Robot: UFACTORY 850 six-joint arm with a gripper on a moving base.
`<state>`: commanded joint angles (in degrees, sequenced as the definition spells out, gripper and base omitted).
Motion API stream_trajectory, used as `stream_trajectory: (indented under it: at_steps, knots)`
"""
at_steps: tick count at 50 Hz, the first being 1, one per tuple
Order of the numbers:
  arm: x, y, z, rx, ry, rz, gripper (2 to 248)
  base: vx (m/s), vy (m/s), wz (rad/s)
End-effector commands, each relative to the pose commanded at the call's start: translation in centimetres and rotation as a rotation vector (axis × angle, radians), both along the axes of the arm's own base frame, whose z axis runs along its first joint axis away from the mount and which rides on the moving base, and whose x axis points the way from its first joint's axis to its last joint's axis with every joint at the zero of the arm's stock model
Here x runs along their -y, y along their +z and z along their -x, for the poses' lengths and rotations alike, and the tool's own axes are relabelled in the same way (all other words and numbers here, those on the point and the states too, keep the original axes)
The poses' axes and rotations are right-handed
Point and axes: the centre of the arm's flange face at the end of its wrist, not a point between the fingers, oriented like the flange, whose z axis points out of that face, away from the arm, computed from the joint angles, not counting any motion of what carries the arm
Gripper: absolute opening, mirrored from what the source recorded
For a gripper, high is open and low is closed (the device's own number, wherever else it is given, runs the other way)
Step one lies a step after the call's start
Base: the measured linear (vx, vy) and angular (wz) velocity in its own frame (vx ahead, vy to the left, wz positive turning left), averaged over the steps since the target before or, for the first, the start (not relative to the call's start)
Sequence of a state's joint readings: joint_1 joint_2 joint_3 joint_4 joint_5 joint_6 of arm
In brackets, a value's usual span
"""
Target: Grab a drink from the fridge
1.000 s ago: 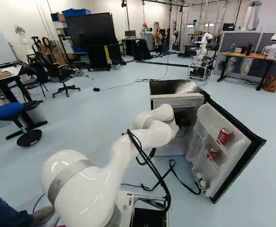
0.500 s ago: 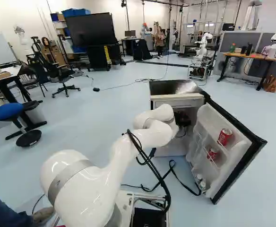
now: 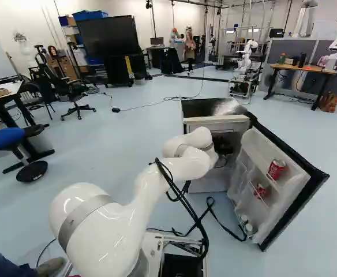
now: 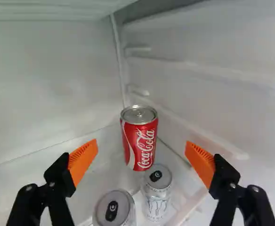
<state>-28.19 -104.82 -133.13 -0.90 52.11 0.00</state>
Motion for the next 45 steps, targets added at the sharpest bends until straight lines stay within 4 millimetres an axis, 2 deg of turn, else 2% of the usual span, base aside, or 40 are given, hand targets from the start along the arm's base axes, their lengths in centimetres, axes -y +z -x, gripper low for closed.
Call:
stream_trajectory:
  at_steps: [45]
  knots:
    - [0.0,0.0,0.0,0.0,0.0,0.0,247,0.021,0.007,-0.001]
